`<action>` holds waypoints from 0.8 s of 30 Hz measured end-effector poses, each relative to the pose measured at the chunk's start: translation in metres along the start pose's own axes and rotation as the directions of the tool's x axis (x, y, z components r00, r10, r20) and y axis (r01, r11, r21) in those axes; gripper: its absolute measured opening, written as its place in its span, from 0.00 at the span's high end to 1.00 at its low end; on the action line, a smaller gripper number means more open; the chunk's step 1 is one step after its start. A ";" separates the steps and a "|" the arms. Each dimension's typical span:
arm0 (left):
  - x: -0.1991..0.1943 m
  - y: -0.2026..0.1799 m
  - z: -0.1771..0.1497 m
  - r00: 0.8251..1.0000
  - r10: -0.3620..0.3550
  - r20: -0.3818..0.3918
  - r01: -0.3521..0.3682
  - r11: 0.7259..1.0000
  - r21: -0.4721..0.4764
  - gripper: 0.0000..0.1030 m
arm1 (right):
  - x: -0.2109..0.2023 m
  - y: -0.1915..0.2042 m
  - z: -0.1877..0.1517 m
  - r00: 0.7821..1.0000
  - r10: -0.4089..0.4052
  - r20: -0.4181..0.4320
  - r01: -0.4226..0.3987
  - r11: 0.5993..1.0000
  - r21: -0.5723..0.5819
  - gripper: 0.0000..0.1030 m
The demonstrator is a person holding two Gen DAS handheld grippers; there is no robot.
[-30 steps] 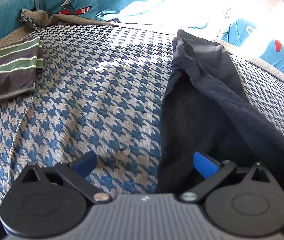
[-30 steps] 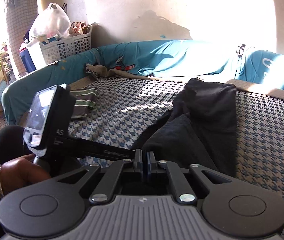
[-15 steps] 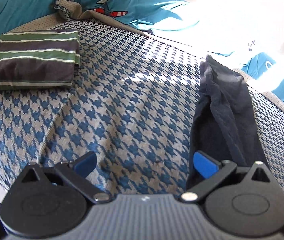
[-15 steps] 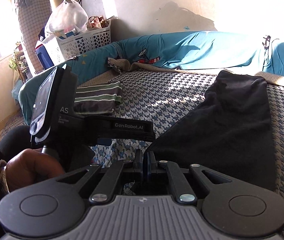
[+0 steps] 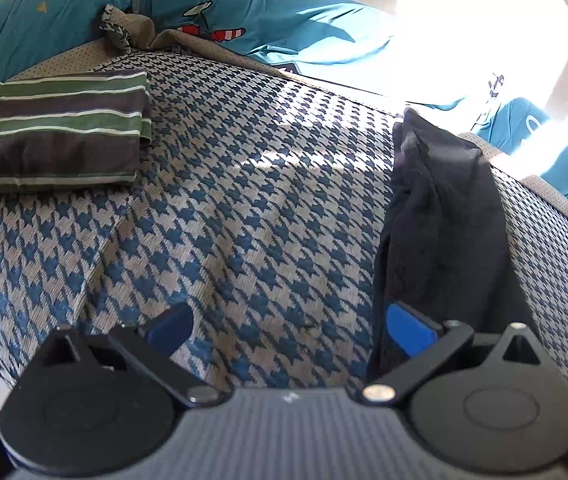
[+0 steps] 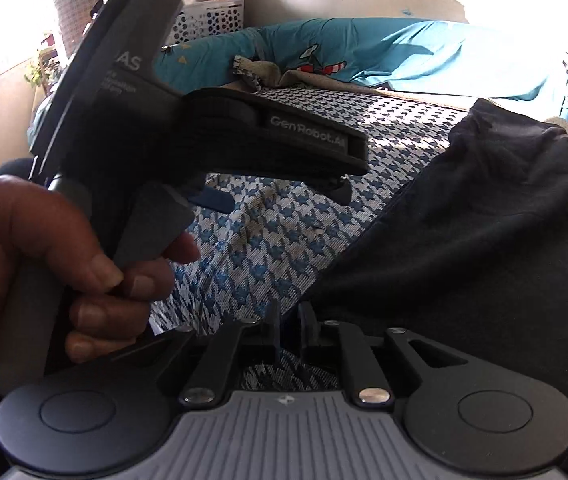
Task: Fold clothes
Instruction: 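Open the right gripper and withdraw from the folded shirt strip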
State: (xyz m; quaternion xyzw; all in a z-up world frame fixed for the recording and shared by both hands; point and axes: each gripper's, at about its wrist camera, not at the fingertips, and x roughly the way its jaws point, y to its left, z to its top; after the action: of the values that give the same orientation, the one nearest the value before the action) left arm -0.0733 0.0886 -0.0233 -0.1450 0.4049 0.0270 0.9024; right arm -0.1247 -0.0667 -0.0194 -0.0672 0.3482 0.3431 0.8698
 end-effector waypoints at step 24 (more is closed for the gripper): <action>0.017 -0.067 -0.023 0.998 -0.056 -0.043 0.065 0.968 0.241 0.00 | -0.103 -0.127 -0.053 0.920 -0.384 -0.079 0.364 0.761 0.537 0.81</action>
State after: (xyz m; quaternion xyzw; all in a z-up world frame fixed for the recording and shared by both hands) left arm -0.0679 0.0167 -0.0341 -0.0464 0.4166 -0.0527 0.9064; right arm -0.1263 -0.2375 -0.0074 0.1193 0.3947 0.0516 0.9096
